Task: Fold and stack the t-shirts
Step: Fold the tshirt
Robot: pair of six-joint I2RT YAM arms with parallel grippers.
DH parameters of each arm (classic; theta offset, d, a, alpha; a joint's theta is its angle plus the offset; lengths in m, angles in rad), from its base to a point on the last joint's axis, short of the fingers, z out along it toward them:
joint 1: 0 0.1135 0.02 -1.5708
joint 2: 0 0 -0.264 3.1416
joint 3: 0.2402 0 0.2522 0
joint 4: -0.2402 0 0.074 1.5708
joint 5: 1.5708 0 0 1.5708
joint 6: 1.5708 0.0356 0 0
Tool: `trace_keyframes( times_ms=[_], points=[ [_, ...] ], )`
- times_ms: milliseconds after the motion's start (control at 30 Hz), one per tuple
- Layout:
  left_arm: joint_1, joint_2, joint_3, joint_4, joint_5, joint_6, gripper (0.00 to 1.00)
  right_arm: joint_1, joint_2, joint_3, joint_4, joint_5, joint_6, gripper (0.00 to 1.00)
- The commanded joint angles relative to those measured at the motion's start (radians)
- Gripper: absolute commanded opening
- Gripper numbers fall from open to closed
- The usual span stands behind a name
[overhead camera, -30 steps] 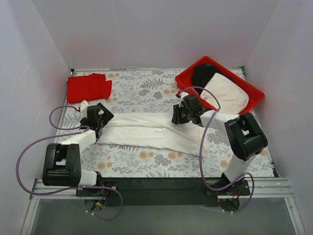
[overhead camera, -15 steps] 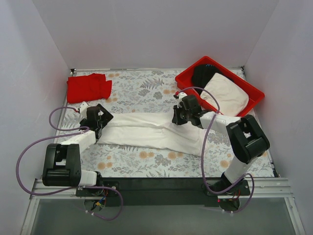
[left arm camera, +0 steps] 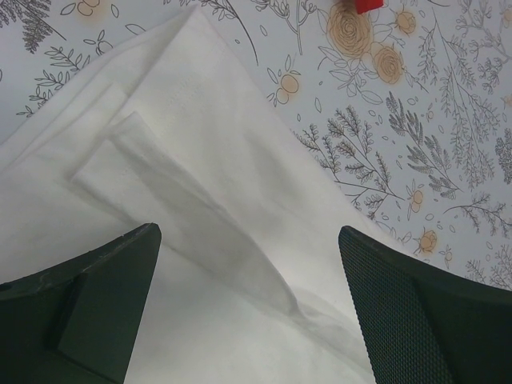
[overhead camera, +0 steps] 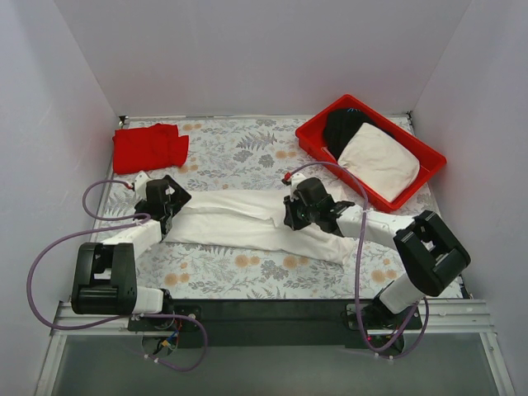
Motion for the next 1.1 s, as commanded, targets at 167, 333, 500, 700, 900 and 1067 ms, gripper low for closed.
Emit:
trace_keyframes(
  times_ms=[167,333,500,700,900,1067],
  points=[
    [0.006,-0.126,-0.034,0.011,0.002,0.0,0.86,0.116,-0.098,-0.043,-0.053,0.089,0.051,0.07],
    [0.005,-0.159,-0.039,0.04,0.056,-0.015,0.87,0.175,-0.167,-0.055,-0.126,0.133,0.069,0.21],
    [-0.001,-0.113,0.001,0.048,0.065,-0.02,0.86,0.198,-0.271,-0.064,-0.151,0.199,0.082,0.31],
    [-0.063,-0.017,0.081,0.068,0.053,-0.02,0.86,0.169,-0.261,-0.015,-0.148,0.334,0.046,0.4],
    [-0.129,0.067,0.18,0.079,0.03,-0.015,0.86,0.115,-0.139,0.006,-0.085,0.359,0.022,0.39],
    [-0.149,0.133,0.23,0.112,0.03,0.002,0.86,0.109,-0.112,-0.032,-0.077,0.357,0.04,0.39]
  ],
)
